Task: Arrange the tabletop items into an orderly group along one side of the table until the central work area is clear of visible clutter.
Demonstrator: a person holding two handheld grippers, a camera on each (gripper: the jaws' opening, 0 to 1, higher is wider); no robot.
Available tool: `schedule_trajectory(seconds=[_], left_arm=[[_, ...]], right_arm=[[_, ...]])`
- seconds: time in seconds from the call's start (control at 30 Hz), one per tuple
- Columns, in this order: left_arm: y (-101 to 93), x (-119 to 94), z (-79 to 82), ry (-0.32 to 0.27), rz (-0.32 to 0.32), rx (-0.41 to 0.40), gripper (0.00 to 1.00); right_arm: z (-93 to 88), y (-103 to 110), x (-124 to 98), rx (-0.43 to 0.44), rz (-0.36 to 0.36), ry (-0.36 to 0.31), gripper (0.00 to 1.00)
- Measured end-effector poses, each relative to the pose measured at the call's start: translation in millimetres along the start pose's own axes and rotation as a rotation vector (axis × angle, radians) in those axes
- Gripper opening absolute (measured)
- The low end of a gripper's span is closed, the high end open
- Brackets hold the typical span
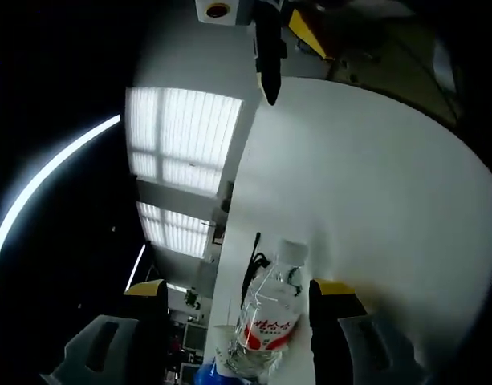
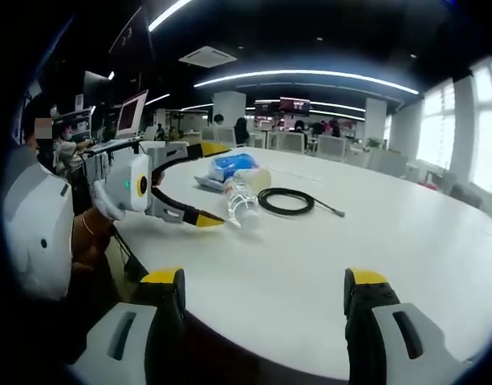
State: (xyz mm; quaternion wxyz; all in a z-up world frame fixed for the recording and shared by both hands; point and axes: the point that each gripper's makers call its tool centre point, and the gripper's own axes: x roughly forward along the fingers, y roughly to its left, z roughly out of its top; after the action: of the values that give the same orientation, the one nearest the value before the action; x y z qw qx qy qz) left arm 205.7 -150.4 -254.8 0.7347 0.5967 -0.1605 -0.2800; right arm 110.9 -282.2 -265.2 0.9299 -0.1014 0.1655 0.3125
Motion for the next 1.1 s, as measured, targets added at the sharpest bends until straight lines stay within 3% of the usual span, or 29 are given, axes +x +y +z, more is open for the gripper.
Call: schedule_trajectory(seconds=[0.67, 1.1], left_arm=[[-3.8, 18, 6.9, 0.002, -0.007, 0.061, 0.7], [-10.3, 31, 9.3, -0.009, -0.051, 0.107, 0.7]], right_arm=[[-3.4, -8, -5, 0.018, -0.027, -0.003, 0.79], [-4.2, -8, -7, 0.016, -0.023, -0.006, 0.79]])
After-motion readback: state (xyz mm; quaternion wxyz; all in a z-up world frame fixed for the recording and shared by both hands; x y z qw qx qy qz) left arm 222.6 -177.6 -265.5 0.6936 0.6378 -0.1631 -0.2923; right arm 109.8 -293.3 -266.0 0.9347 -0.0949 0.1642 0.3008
